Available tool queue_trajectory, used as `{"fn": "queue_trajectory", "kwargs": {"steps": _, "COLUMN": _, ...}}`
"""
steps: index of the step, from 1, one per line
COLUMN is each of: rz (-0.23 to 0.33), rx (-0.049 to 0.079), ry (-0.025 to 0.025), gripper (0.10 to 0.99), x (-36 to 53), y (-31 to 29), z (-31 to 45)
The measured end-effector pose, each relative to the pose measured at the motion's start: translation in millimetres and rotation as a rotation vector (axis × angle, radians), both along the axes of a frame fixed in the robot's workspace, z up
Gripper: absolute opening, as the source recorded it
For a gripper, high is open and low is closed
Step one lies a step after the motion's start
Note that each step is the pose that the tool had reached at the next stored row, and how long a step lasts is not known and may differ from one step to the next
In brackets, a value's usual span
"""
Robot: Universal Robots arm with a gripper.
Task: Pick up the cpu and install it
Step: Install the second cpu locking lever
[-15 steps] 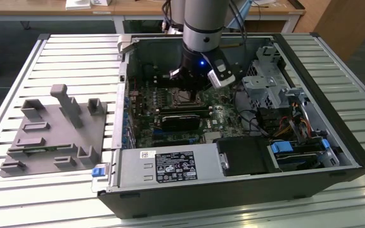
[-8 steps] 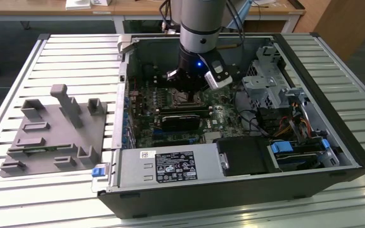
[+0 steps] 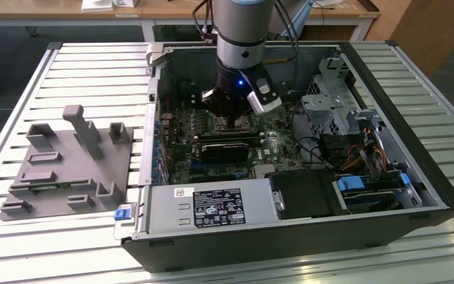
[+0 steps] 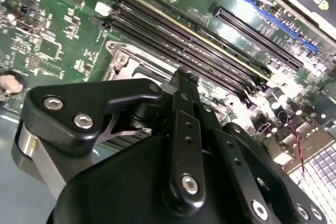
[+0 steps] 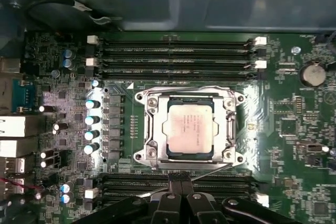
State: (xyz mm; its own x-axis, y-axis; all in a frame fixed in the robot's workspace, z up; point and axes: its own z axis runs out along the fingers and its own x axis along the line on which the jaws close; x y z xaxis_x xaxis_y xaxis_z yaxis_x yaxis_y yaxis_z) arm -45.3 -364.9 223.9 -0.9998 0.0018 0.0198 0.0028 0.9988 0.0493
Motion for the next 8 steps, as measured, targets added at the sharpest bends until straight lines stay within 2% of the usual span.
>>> {"fn": "queue_trajectory", "kwargs": {"steps": 4, "rz": 0.000, "rx": 0.002, "ry": 0.0024, "gripper": 0.106, "x": -0.1, "y": 0.0, "z": -6.9}}
{"fn": "queue_trajectory", "kwargs": {"steps": 8, "rz": 0.000, "rx": 0.022, "ry": 0.0028, "gripper": 0.106, "x": -0.2, "y": -2.1, "z": -7.9}}
